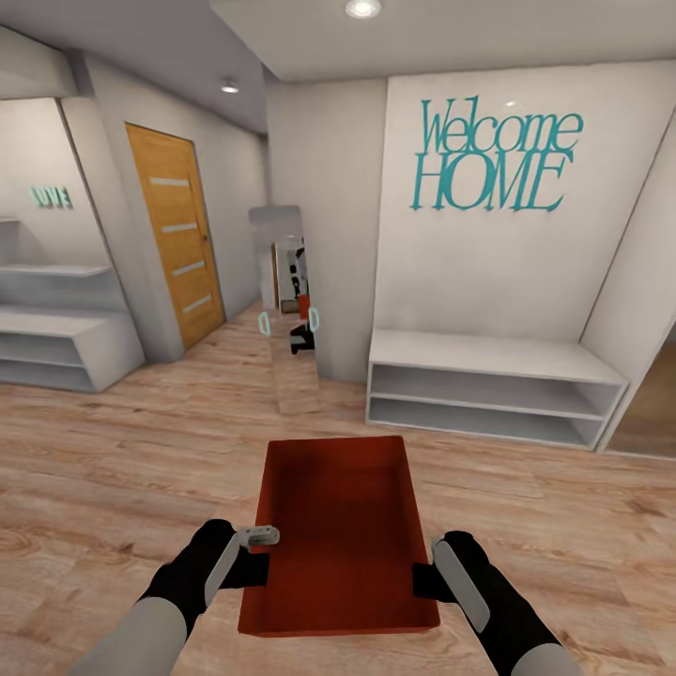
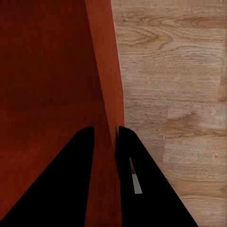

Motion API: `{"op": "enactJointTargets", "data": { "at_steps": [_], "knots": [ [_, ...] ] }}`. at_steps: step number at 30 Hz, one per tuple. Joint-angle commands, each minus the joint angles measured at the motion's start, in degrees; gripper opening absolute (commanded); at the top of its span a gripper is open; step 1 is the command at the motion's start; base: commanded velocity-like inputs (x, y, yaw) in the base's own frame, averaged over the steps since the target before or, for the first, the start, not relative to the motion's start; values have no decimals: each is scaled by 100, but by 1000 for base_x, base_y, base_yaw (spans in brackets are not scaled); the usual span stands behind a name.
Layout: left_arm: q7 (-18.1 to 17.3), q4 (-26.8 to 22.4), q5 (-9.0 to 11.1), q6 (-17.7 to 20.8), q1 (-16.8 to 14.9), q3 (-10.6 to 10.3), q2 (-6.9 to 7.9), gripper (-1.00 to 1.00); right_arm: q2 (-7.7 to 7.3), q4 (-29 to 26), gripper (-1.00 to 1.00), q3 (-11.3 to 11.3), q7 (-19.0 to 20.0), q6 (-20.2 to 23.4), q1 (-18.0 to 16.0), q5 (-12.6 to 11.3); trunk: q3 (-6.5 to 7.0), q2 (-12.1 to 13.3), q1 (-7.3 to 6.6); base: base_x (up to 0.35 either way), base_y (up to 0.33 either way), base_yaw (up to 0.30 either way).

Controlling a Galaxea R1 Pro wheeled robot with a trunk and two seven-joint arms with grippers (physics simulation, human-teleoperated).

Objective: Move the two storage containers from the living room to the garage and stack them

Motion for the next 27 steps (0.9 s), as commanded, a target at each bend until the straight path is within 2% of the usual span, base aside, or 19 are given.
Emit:
{"op": "enactJointTargets", "data": {
  "at_steps": [1,14,27],
  "knots": [
    [29,-11,69,26,-2,2,0,-100,-1,-9,-100,-5,-43,-32,-6,-146,-8,-6,3,228,0,0],
    [29,-11,66,26,-3,1,-1,-100,-1,-9,-100,-5,-44,-32,-6,-146,-8,-6,3,242,0,38],
    [29,-11,65,26,-4,1,-1,-100,-1,-9,-100,-5,-44,-32,-6,-146,-22,-6,3,319,0,159]
  ]
}}
